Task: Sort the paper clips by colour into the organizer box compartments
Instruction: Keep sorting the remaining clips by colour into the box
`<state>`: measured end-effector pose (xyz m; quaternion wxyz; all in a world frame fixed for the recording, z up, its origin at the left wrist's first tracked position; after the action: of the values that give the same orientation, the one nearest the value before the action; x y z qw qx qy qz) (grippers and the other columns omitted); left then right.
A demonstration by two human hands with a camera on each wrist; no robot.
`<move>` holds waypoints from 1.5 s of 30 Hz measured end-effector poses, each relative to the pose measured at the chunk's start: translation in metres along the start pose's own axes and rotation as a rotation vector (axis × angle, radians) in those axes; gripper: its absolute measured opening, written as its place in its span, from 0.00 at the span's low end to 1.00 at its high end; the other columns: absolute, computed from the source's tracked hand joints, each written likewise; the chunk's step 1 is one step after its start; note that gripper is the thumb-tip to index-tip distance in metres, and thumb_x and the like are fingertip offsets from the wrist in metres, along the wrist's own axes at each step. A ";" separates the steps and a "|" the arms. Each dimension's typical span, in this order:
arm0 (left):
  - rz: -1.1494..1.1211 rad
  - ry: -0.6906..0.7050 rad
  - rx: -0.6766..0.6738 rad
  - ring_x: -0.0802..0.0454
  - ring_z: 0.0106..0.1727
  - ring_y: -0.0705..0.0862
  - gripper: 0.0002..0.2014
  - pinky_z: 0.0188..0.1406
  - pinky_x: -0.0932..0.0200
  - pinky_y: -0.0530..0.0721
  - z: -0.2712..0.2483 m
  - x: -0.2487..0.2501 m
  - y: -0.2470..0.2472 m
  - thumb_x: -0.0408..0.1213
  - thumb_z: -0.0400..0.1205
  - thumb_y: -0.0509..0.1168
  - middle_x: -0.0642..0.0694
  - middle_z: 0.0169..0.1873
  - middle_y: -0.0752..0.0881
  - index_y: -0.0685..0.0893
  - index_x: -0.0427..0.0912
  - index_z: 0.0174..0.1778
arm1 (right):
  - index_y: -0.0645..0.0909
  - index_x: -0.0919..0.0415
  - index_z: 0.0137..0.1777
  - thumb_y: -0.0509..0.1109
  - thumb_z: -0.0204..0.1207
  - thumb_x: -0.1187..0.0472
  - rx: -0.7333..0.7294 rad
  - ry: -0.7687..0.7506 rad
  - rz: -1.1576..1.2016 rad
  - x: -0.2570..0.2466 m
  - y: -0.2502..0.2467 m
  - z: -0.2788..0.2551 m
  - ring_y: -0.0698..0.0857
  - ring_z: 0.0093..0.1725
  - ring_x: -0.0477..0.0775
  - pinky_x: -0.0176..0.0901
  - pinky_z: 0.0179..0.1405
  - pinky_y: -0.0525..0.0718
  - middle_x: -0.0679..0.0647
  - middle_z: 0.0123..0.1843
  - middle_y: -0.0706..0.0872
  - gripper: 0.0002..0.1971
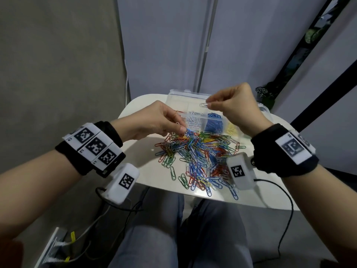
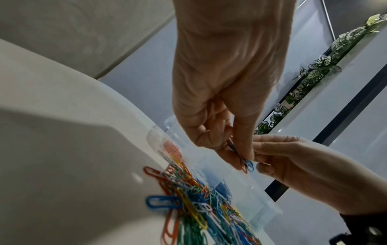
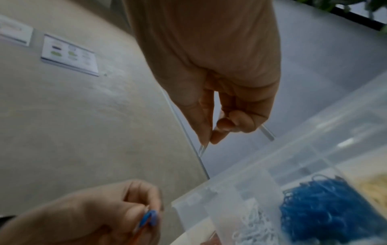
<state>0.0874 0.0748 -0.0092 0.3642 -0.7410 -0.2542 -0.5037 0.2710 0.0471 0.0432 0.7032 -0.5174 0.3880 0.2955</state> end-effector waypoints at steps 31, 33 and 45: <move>-0.111 -0.016 -0.050 0.57 0.27 0.75 0.07 0.27 0.65 0.72 0.000 0.002 0.021 0.29 0.73 0.75 0.43 0.32 0.89 0.88 0.31 0.44 | 0.84 0.77 0.41 0.74 0.69 0.80 -0.219 0.254 0.198 0.017 0.016 -0.037 0.84 0.21 0.49 0.36 0.20 0.81 0.65 0.27 0.84 0.03; -0.135 -0.040 -0.091 0.56 0.27 0.72 0.06 0.25 0.66 0.68 -0.001 0.002 0.028 0.29 0.73 0.75 0.42 0.30 0.89 0.87 0.30 0.42 | 0.83 0.79 0.42 0.73 0.69 0.81 -0.203 0.256 0.261 0.017 0.018 -0.039 0.84 0.21 0.50 0.35 0.21 0.83 0.64 0.26 0.84 0.03; -0.082 -0.034 -0.034 0.54 0.28 0.71 0.04 0.26 0.63 0.69 0.004 0.000 0.025 0.28 0.74 0.75 0.45 0.26 0.86 0.87 0.33 0.36 | 0.84 0.72 0.36 0.70 0.68 0.85 -0.134 0.219 0.281 0.017 0.000 -0.031 0.86 0.24 0.53 0.41 0.30 0.90 0.61 0.27 0.85 0.09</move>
<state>0.1080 0.0633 -0.0173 0.3262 -0.7446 -0.2818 -0.5097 0.2725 0.0175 0.0233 0.5726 -0.5328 0.5101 0.3579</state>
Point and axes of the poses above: each hand's wrist, its own z-axis towards the middle knuckle, its own y-axis out of the palm, x = y × z, the point moved 6 cm from there along z, towards the middle knuckle
